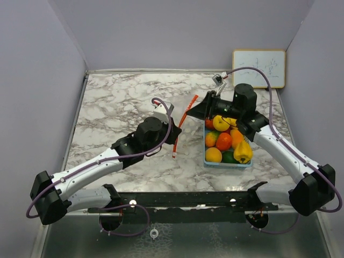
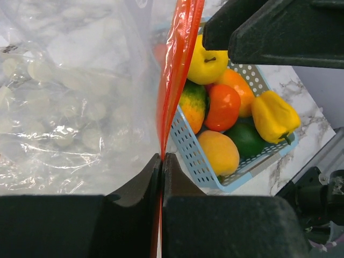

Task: Place the food in the zip-top bag and seal the zipper
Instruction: Pick up the zipper food storage bag at the center of the board, then open the zipper of the food storage bag.

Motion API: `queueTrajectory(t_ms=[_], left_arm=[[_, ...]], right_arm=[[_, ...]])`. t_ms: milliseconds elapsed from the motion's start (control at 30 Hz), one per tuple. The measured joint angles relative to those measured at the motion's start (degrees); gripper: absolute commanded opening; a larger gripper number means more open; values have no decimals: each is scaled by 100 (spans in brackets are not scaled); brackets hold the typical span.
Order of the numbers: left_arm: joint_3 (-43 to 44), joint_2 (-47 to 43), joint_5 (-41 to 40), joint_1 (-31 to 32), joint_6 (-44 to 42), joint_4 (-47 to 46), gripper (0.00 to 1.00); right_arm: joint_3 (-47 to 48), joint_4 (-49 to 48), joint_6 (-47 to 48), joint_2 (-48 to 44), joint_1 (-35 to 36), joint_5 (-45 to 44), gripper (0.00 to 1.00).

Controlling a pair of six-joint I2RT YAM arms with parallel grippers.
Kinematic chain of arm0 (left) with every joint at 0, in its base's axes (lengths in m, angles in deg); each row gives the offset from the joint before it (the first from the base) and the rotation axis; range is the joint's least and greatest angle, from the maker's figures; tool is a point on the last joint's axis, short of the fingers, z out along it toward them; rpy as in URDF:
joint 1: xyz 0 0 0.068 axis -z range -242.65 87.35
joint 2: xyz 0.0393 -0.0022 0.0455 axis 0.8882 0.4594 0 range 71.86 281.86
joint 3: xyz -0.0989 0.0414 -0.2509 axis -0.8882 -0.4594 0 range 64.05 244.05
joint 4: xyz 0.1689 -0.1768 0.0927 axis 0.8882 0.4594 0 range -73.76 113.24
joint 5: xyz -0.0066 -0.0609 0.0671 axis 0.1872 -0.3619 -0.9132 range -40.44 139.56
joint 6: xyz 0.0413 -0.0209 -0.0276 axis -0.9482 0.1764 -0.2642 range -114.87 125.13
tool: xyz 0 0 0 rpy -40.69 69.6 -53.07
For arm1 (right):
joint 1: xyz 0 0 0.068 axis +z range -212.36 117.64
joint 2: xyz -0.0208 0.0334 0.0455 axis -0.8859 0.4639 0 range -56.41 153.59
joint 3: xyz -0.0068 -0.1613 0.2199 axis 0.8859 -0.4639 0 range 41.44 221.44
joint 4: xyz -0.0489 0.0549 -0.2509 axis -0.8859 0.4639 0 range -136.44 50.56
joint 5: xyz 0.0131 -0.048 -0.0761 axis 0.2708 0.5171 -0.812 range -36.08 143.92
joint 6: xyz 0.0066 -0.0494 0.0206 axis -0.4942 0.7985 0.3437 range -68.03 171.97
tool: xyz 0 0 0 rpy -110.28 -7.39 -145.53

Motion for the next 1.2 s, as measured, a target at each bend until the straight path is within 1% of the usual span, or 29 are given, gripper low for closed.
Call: queueTrajectory(t_ms=[167, 300, 367, 433, 533, 600, 733, 833, 967, 1133, 1200], left_arm=[[0, 72, 555, -149, 9, -160, 0], [7, 199, 885, -240, 39, -267, 0], [9, 234, 981, -291, 72, -299, 0], [9, 240, 1056, -365, 131, -326, 0], [9, 240, 1128, -487, 254, -343, 0], [9, 238, 1147, -610, 374, -367, 0], [9, 175, 1250, -831, 634, -459, 0], [9, 118, 1403, -968, 802, -601, 0], [9, 107, 1716, -1043, 979, -835, 0], [9, 133, 2236, -1078, 1088, -1172, 0], [9, 184, 2455, -1106, 1099, -1298, 0]], right_arm=[[2, -280, -111, 116, 11, 162, 36], [2, -304, -127, 199, 11, 162, 37], [2, -271, -107, 208, 11, 162, 41], [2, -271, -72, 188, 11, 160, 49], [2, -205, 26, 7, 11, 70, 57], [15, -28, 107, -212, 11, -125, 60], [166, 560, 260, -721, 15, -743, 60], [199, 767, 326, -824, 15, -957, 57], [96, 789, 326, -632, 15, -970, 52], [7, 651, 328, -175, 15, -973, 51], [7, 411, 323, 96, 15, -935, 51]])
